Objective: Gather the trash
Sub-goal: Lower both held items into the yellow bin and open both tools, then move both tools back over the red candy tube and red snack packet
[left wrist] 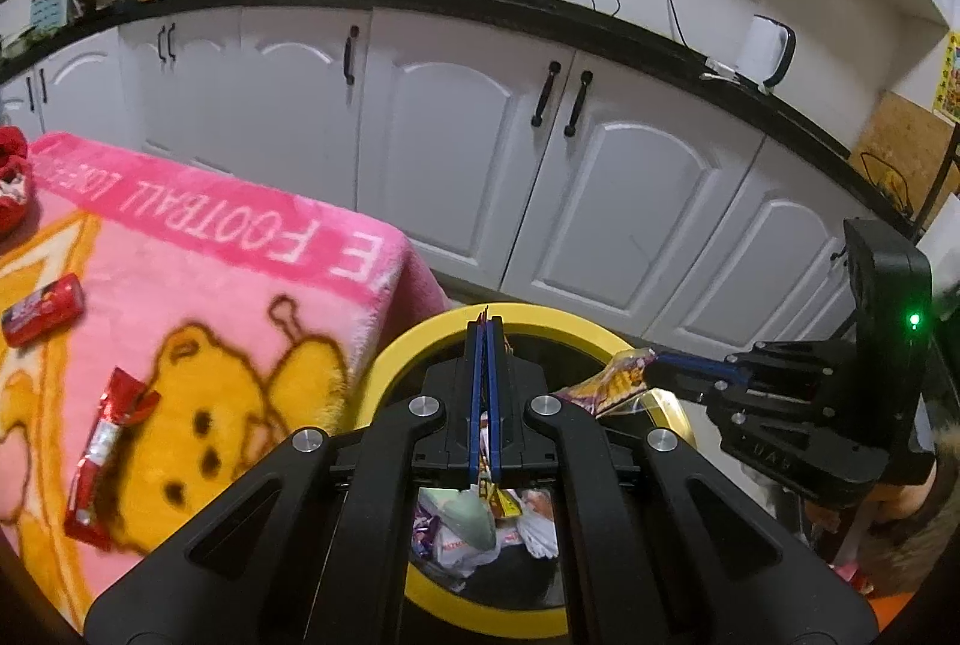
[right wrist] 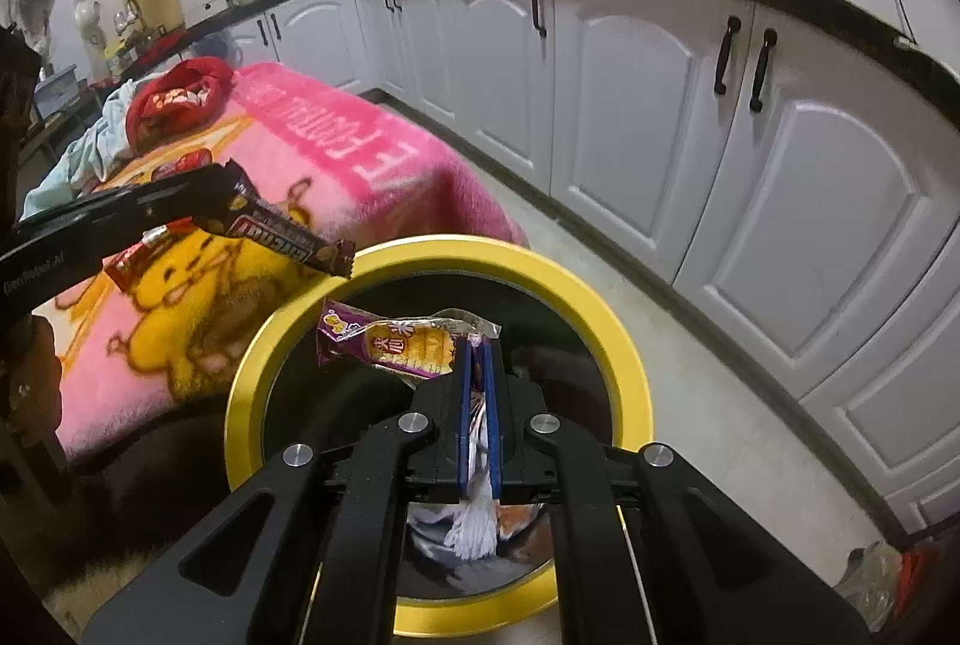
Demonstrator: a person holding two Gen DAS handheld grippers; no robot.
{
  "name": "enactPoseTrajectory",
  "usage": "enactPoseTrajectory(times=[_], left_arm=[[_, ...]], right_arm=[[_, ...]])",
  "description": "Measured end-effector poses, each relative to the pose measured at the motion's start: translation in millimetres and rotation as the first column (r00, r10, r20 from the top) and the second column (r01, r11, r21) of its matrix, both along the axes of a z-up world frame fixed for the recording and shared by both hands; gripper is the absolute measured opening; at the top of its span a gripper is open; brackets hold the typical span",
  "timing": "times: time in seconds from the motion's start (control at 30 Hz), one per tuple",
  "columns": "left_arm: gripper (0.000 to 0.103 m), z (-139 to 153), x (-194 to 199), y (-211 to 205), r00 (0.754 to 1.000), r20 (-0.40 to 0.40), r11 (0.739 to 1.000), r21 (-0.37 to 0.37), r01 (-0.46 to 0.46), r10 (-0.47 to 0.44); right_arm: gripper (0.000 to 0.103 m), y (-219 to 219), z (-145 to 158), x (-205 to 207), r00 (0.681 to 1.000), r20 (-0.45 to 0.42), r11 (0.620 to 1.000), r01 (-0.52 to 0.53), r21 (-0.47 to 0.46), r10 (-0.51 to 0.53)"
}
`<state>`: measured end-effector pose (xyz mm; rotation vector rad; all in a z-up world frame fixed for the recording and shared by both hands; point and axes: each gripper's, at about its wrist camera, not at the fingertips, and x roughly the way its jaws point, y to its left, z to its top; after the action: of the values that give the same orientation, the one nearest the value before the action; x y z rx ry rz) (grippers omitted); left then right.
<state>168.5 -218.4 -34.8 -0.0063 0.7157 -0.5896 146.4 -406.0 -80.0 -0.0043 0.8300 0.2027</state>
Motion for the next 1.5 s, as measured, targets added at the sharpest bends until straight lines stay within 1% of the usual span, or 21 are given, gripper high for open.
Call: enactPoseTrajectory(times=[0.13, 0.27, 0.37, 0.43, 0.47, 0.5, 0.53, 0.6, 0.63, 0.7, 0.73, 0.77, 0.8, 0.83, 0.9, 0.97, 1.1, 1.23, 1.5], left_arm=[[0.000, -6, 2, -5, 1.000, -0.016, 1.000, 0.008, 0.009, -0.009], [0.000, -11, 5, -7, 0.999, -0.030, 1.000, 0.014, 0.012, -0.012], [0.001, -13, 6, -7, 0.999, -0.040, 1.000, 0.014, 0.008, -0.007], [0.011, -14, 7, -6, 0.999, -0.042, 1.000, 0.018, 0.003, -0.003], [0.018, -14, 7, -5, 0.999, -0.042, 1.000, 0.019, 0.000, 0.001], [0.023, -14, 7, -4, 0.999, -0.044, 1.000, 0.018, -0.005, 0.005], [0.024, -13, 7, -3, 0.999, -0.045, 1.000, 0.017, -0.009, 0.009], [0.033, -11, 6, -1, 0.999, -0.038, 1.000, 0.017, -0.018, 0.019], [0.035, -11, 5, 0, 0.999, -0.036, 1.000, 0.018, -0.022, 0.023], [0.046, -9, 5, 3, 0.999, -0.032, 0.999, 0.017, -0.033, 0.033], [0.049, -8, 5, 5, 0.999, -0.031, 0.999, 0.014, -0.036, 0.037], [0.058, -6, 5, 7, 0.999, -0.025, 0.999, 0.012, -0.047, 0.047], [0.066, -6, 5, 9, 0.998, -0.024, 0.999, 0.011, -0.053, 0.054], [0.069, -5, 5, 10, 0.998, -0.024, 0.998, 0.009, -0.059, 0.059], [0.084, -3, 5, 16, 0.997, -0.024, 0.997, 0.000, -0.080, 0.080], [0.091, -1, 5, 21, 0.995, -0.023, 0.995, 0.003, -0.097, 0.098], [0.092, 3, 5, 32, 0.992, -0.014, 0.992, 0.003, -0.129, 0.129], [0.092, 9, 3, 45, 0.987, 0.002, 0.987, -0.006, -0.159, 0.159], [0.092, 20, -3, 74, 0.975, 0.050, 0.976, -0.011, -0.218, 0.219]], right_arm=[[0.005, -3, -7, 0, 1.000, -0.022, 1.000, 0.005, 0.017, -0.005], [0.008, -7, -14, 2, 0.999, -0.052, 0.998, 0.016, 0.055, -0.013], [0.008, -8, -17, 3, 0.998, -0.060, 0.998, 0.018, 0.058, -0.015], [0.010, -8, -17, 3, 0.998, -0.060, 0.998, 0.022, 0.060, -0.018], [0.016, -9, -17, 3, 0.998, -0.061, 0.998, 0.026, 0.061, -0.023], [0.019, -9, -16, 3, 0.998, -0.060, 0.998, 0.030, 0.064, -0.026], [0.024, -10, -16, 3, 0.998, -0.060, 0.997, 0.032, 0.067, -0.028], [0.028, -11, -15, 3, 0.998, -0.056, 0.997, 0.040, 0.070, -0.036], [0.031, -12, -14, 3, 0.998, -0.052, 0.997, 0.043, 0.071, -0.039], [0.034, -13, -12, 3, 0.998, -0.049, 0.996, 0.048, 0.079, -0.044], [0.038, -13, -11, 3, 0.998, -0.047, 0.996, 0.049, 0.079, -0.045], [0.044, -13, -9, 3, 0.998, -0.040, 0.996, 0.052, 0.078, -0.049], [0.046, -13, -7, 2, 0.998, -0.031, 0.995, 0.057, 0.079, -0.054], [0.048, -13, -5, 1, 0.998, -0.024, 0.995, 0.057, 0.081, -0.056], [0.051, -12, -2, 0, 0.998, -0.014, 0.995, 0.061, 0.079, -0.060], [0.062, -12, 2, -1, 0.998, 0.001, 0.995, 0.065, 0.077, -0.065], [0.068, -9, 11, -2, 0.997, 0.025, 0.994, 0.070, 0.081, -0.072], [0.071, -3, 20, -4, 0.997, 0.045, 0.994, 0.061, 0.087, -0.065], [0.072, 22, 41, -3, 0.997, 0.075, 0.994, 0.017, 0.104, -0.025]])
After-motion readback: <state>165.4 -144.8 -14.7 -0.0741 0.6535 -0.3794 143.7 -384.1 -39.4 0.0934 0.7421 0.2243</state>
